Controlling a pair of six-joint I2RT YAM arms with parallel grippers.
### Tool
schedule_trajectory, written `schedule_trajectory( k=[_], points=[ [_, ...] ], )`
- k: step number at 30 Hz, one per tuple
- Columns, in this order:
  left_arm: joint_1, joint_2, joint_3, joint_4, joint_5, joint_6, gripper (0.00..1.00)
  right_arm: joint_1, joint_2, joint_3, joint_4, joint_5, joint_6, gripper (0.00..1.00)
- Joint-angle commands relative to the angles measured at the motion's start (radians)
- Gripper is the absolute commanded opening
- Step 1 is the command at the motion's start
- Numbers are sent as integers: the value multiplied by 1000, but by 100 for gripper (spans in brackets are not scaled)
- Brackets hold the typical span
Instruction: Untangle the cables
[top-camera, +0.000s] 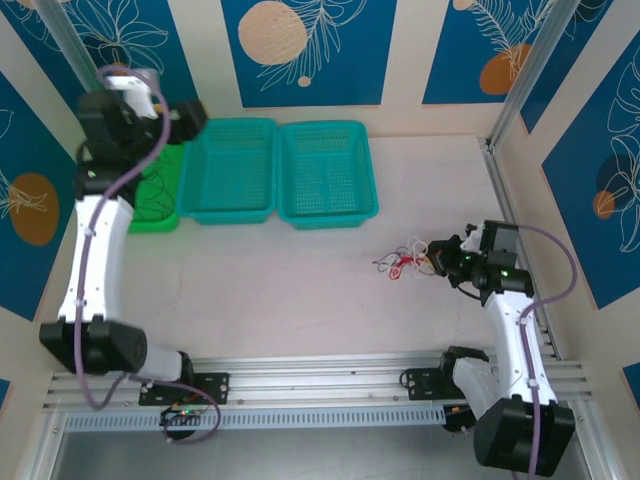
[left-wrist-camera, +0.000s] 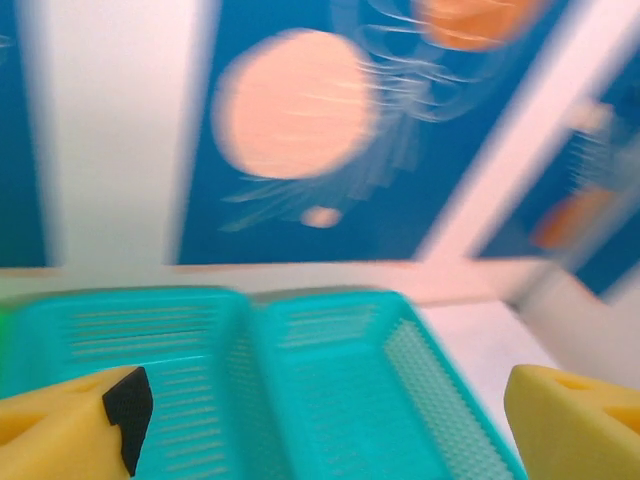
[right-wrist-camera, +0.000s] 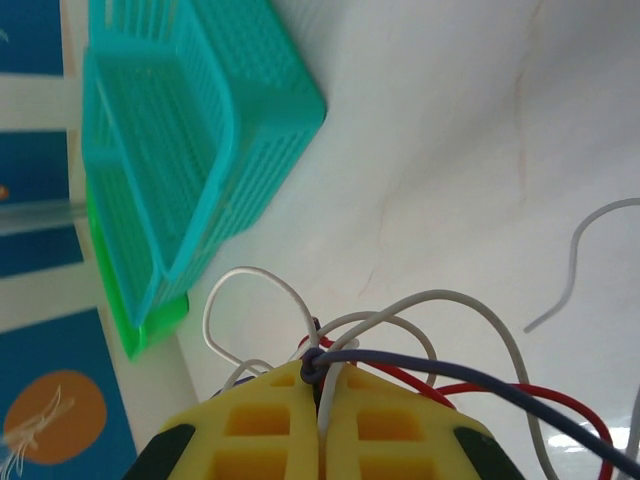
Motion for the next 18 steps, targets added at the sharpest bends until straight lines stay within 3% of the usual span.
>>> schedule_trajectory(
  k=[1, 5, 11, 14, 18],
  points=[
    [-140, -77, -158, 106, 66, 47, 92, 90, 6, 20, 33, -35, 71, 0],
    [-346, -161, -359, 208, 122, 119, 92, 183, 17, 40, 50, -18, 82, 0],
    [-648, -178, -530, 126, 209, 440, 96, 242, 48, 96, 56, -50, 32, 0],
    [-770, -164, -595, 135, 154, 547, 99, 253, 64, 134, 51, -81, 23, 0],
    [-844, -131, -653, 246, 57, 585, 100, 274, 80, 182, 37, -93, 19, 0]
  ],
)
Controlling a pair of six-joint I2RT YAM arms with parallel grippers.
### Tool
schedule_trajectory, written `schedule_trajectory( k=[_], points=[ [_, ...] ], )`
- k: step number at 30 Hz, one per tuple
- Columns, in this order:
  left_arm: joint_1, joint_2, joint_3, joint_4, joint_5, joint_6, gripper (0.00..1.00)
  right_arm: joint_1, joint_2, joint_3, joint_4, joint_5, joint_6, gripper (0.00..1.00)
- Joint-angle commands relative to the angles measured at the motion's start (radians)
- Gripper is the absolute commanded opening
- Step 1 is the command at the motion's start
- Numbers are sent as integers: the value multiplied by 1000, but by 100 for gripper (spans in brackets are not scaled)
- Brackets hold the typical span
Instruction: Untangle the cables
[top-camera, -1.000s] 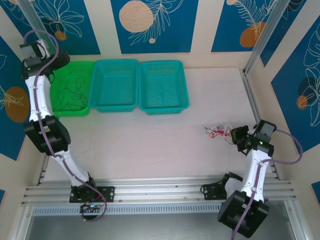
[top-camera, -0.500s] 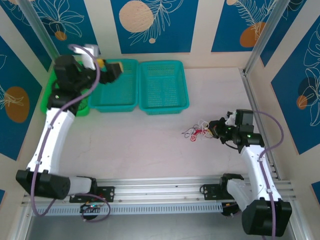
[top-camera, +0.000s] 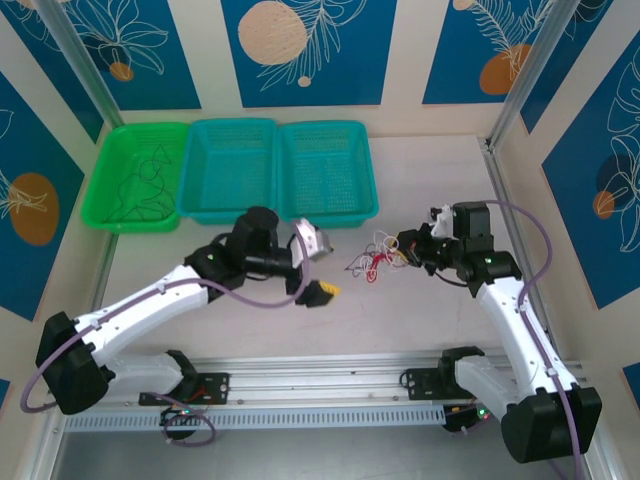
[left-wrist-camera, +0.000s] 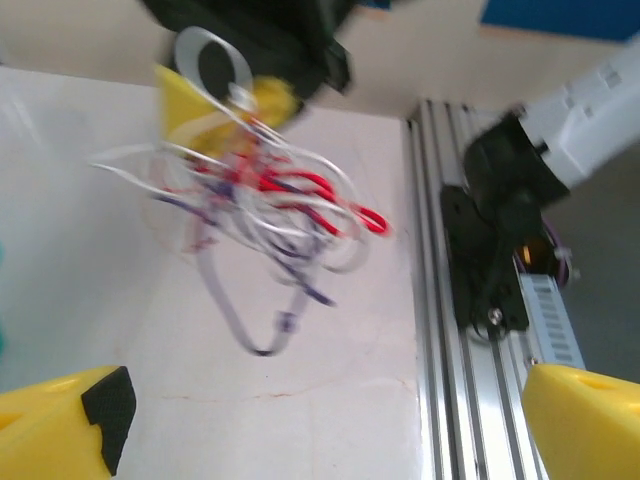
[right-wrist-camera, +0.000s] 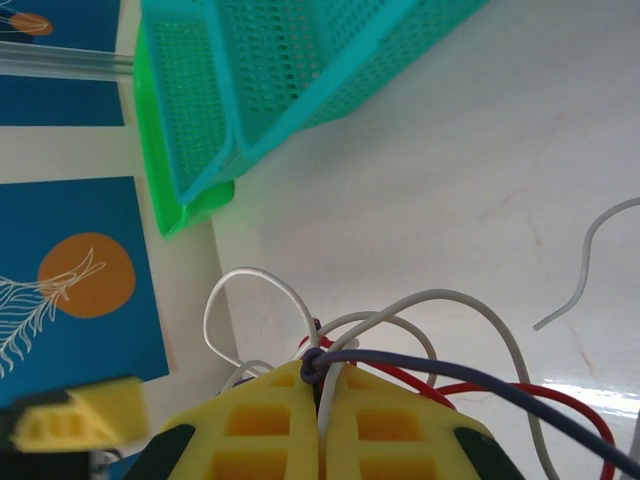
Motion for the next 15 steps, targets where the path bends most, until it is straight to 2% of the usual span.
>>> schedule_trajectory(
  k=[1, 4, 6, 7, 11, 14, 15],
  points=[
    [-31, 28, -34, 138, -71, 102, 100, 25, 8, 56, -14, -48, -22, 0],
    [-54, 57, -55, 254, -128, 98, 99, 45, 10, 74, -23, -40, -21, 0],
    [-60, 71, -60, 304, -165, 106, 93, 54, 8, 82, -27, -39, -17, 0],
    [-60, 75, -61, 319, -178, 108, 85, 58, 7, 84, -30, -37, -16, 0],
    [-60, 77, -63, 328, -228, 127, 31, 64, 8, 89, -49, -9, -18, 0],
    [-60, 57, -76, 323, -252, 136, 5, 64, 11, 81, -61, 12, -18, 0],
    [-59, 48, -83, 322, -263, 134, 0, 64, 15, 74, -59, 13, -16, 0]
  ],
)
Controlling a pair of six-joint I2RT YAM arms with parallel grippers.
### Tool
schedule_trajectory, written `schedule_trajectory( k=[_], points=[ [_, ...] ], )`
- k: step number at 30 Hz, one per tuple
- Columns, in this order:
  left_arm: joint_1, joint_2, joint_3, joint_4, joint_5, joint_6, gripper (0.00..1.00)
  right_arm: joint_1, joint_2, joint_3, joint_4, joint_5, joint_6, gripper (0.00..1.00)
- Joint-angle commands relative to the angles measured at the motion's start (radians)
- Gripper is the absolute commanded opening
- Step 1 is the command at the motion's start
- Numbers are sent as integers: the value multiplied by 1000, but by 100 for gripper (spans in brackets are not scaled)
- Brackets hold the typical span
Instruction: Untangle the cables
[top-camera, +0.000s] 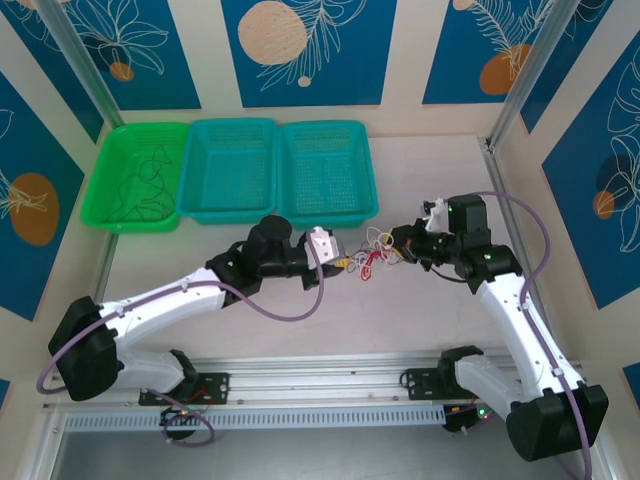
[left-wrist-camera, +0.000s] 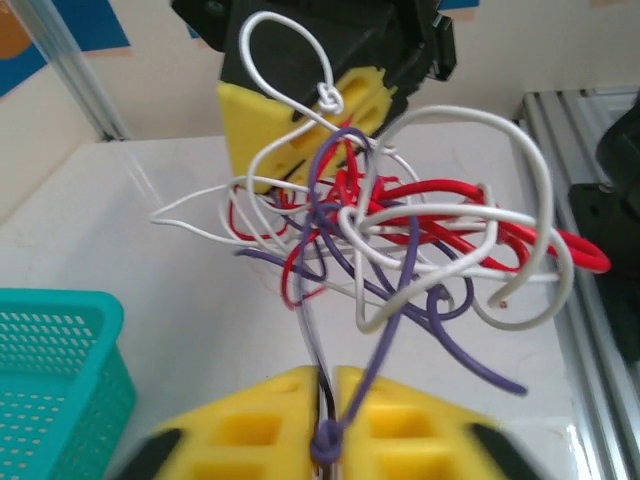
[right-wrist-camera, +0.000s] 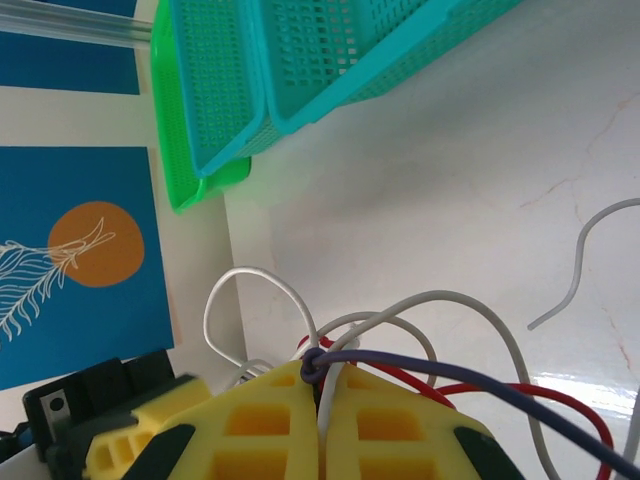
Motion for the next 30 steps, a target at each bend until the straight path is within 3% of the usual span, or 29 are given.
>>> schedule_trajectory(
  k=[1, 4, 7, 12, 17, 21, 23, 27, 30],
  points=[
    [-10, -38, -30, 38, -61, 24, 0, 8, 5, 13, -27, 5, -9, 0],
    [-9, -68, -47, 26, -120, 24, 0, -1, 17, 10, -54, 45, -16, 0],
    [-8, -114, -57, 5, -221, 19, 0, -38, 23, 21, -151, 181, -61, 0],
    [26, -225, -74, -37, -402, -25, 0, -222, 11, -5, -298, 429, -142, 0],
    [114, -343, -78, -117, -519, -137, 0, -543, -17, -91, -282, 386, -167, 0],
    [197, -419, -83, -183, -601, -228, 0, -707, -16, -119, -260, 347, -147, 0],
    [245, -448, -82, -224, -578, -256, 0, -767, -11, -126, -239, 297, -144, 0],
    [274, -467, -86, -251, -476, -258, 0, -744, -13, -137, -185, 229, -142, 0],
    [274, -450, -95, -231, -348, -250, 0, -603, -17, -180, -116, 184, -122, 0]
  ],
)
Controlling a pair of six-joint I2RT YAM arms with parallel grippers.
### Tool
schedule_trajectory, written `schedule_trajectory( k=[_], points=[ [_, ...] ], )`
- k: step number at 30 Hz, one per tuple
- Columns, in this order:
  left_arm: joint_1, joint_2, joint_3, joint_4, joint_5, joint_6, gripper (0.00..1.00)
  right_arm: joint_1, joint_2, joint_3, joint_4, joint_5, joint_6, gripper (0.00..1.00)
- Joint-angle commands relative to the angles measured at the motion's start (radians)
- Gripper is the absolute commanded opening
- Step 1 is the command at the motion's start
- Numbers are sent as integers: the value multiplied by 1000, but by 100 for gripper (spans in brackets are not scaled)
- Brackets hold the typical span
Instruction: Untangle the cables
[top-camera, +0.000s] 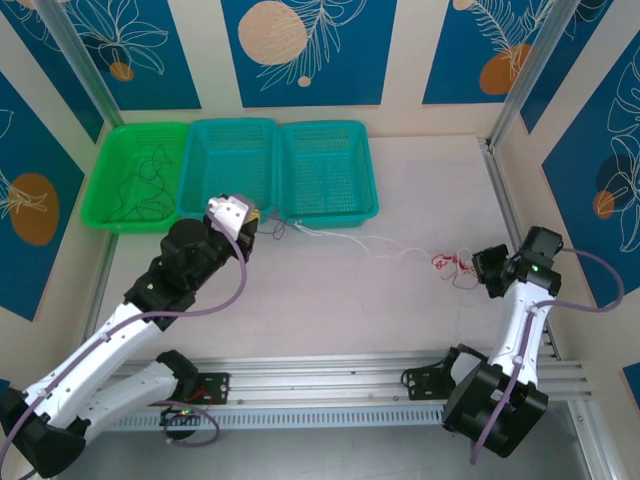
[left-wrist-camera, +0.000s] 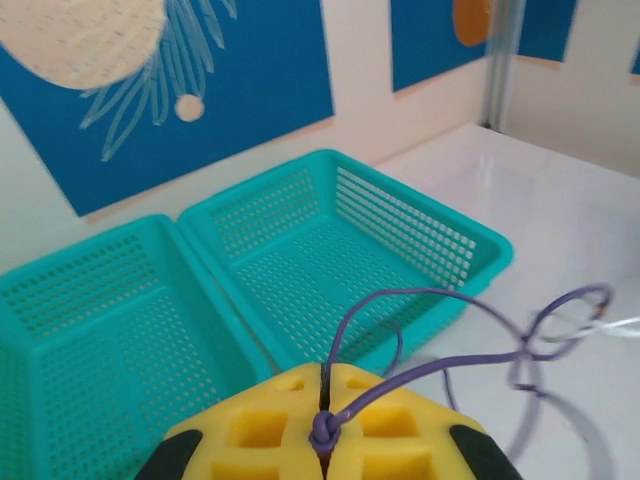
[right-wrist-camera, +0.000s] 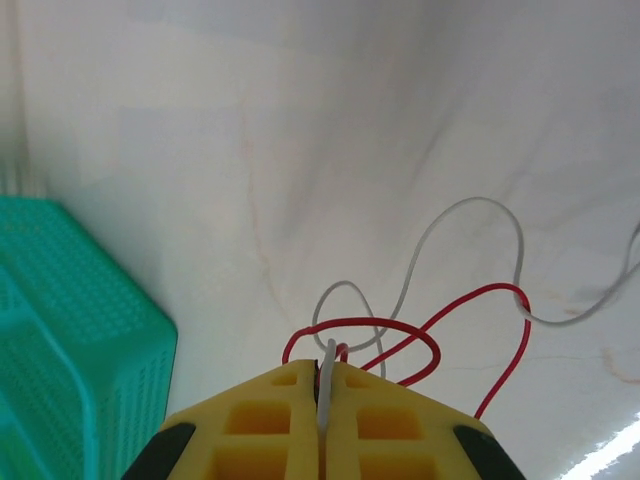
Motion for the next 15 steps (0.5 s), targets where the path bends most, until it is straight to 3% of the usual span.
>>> schedule_trajectory(
  k=[1, 3, 5, 9, 11, 13, 15],
  points=[
    [9, 18, -10, 4, 146, -23, 0, 164, -7, -68, 81, -61, 30, 0],
    [9, 40, -14, 29, 176, -33, 0, 310, 12, -115, 112, -7, 72, 9],
    [8, 60, -14, 44, 196, -39, 0, 394, 45, -134, 112, 16, 74, 21],
    [8, 86, -16, 43, 312, -14, 0, 416, 22, -81, 113, -132, -32, 49],
    [7, 101, -16, 34, 347, 3, 0, 487, -31, -10, 123, -159, -128, 71],
    [6, 112, -16, 32, 347, 10, 0, 594, -62, 67, 117, -98, -225, 79],
    [6, 116, -17, 38, 348, 8, 0, 714, -57, 127, 136, -82, -312, 79]
  ],
)
